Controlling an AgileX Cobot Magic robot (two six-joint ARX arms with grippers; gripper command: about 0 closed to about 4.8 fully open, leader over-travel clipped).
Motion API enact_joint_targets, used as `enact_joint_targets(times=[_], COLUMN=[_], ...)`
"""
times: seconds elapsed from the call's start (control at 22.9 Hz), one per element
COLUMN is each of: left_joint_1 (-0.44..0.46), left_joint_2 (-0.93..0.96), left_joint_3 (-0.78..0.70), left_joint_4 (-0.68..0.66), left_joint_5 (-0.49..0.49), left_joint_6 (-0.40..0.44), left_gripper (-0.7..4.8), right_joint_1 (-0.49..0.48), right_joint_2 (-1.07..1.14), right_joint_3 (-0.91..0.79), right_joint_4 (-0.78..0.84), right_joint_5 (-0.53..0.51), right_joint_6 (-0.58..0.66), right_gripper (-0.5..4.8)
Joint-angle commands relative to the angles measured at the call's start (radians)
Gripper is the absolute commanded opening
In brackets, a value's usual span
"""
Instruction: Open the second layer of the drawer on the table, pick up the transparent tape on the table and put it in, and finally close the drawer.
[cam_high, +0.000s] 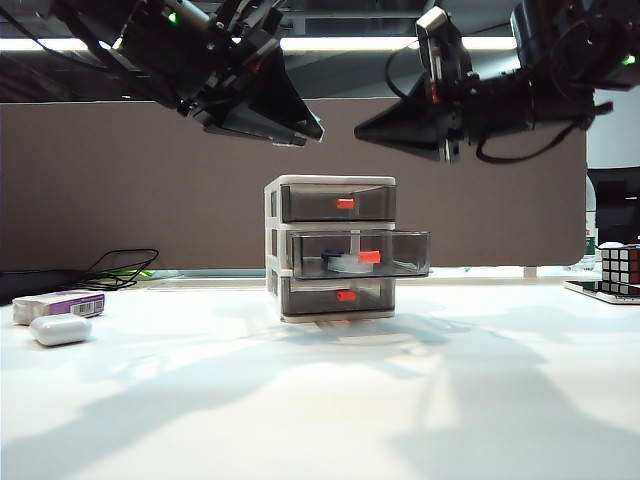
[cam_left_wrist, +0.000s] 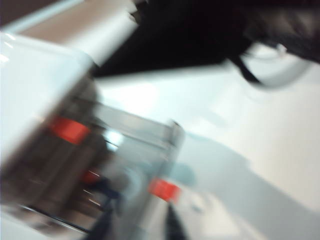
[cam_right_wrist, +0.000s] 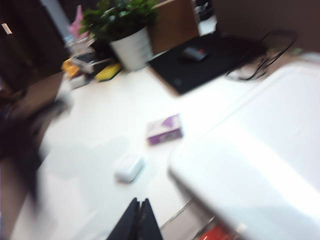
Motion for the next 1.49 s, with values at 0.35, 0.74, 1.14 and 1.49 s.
enact_joint_targets(times=[0.35,0.74,1.14,1.49], left_joint_1=[-0.023,-0.023,-0.023,-0.019], left_joint_2=[0.172,0.260,0.267,0.278], left_joint_3=[-0.002,-0.002,-0.002,-0.002], left_joint_4=[-0.013,0.130,0.174,0.311], left_joint_5=[0.091,0.087,-0.038,-0.222], left_joint_6=[0.018,-0.039,-0.046,-0.045], left_gripper=[-0.06,-0.06,-0.06,-0.06], right_joint_1=[0.036,0.071,0.075,0.075], right_joint_2=[0.071,0.273,0.290,0.290], right_joint_3=[0.278,0.459,0.458,0.458], right_joint_4=[-0.087,-0.182,-0.247,-0.252], right_joint_5=[0.249,0.262,0.294,0.295], right_joint_6=[-0.001,-0.001,-0.005,-0.018], right_gripper=[-0.05,-0.05,-0.05,-0.05])
